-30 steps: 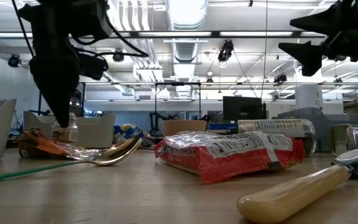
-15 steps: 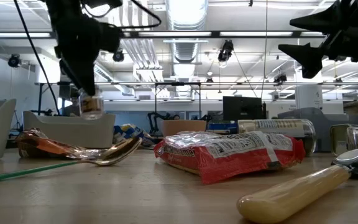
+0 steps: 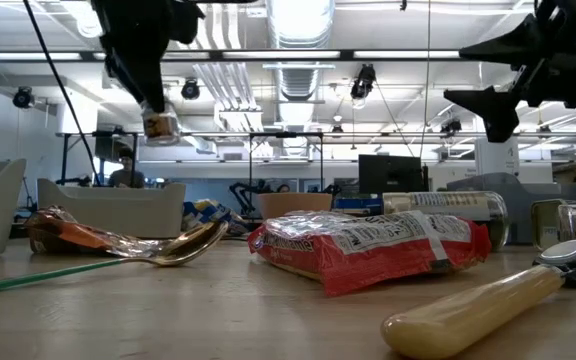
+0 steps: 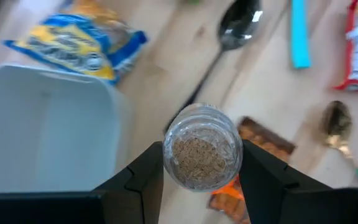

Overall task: Pick & Place Food Item
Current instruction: Put the left brown seasoning bottle into the top gray bin

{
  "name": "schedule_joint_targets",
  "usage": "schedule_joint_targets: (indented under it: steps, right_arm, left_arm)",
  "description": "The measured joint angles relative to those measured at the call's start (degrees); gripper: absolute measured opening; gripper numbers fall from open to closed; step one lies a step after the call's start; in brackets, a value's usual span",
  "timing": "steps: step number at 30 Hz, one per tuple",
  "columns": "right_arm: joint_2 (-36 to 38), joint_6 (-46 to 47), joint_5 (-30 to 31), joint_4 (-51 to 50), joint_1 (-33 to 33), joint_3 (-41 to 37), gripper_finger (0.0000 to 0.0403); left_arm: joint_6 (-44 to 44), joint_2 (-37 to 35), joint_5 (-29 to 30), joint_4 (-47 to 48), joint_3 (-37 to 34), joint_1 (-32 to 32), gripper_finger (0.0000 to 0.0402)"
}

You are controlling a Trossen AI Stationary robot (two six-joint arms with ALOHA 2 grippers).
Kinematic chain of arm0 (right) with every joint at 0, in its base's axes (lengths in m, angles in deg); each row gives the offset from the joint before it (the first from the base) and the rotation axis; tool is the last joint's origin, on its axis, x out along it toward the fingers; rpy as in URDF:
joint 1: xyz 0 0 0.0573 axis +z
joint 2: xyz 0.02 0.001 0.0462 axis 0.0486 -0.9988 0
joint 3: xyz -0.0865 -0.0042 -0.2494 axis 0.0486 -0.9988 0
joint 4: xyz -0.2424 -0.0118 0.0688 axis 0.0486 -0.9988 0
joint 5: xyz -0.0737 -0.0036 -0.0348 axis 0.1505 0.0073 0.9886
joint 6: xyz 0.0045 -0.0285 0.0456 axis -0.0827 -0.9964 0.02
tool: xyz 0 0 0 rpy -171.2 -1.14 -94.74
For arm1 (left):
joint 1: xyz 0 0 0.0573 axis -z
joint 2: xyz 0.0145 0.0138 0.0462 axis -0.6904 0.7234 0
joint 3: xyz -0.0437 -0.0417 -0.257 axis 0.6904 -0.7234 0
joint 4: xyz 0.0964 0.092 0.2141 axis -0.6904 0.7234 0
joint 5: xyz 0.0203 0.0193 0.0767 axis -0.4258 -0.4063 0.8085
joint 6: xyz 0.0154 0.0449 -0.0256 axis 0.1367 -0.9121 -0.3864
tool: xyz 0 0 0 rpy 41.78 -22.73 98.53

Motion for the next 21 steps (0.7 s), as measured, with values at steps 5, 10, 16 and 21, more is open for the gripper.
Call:
schedule_joint_targets:
  steps: [5,10,16,21]
  right_arm:
    - [-0.3,3.0,0.0,0.0,0.0,0.0,0.0296]
    - [-0.3,4.2,-0.1,0.0,0.0,0.0,0.0296]
    - [-0.3,4.2,-0.1,0.0,0.0,0.0,0.0296]
    - [-0.4,4.2,-0.1,0.0,0.0,0.0,0.0296]
  left_arm:
    - [3.4,0.0,4.0,6.8,2.3,-0.6,0.0159]
    - [4.5,0.0,4.1,10.1,2.5,-3.4,0.0159]
    - [4.5,0.0,4.0,13.3,2.0,-11.2,0.0159]
    - [3.8,0.1,3.0,13.3,0.9,-22.0,0.0159]
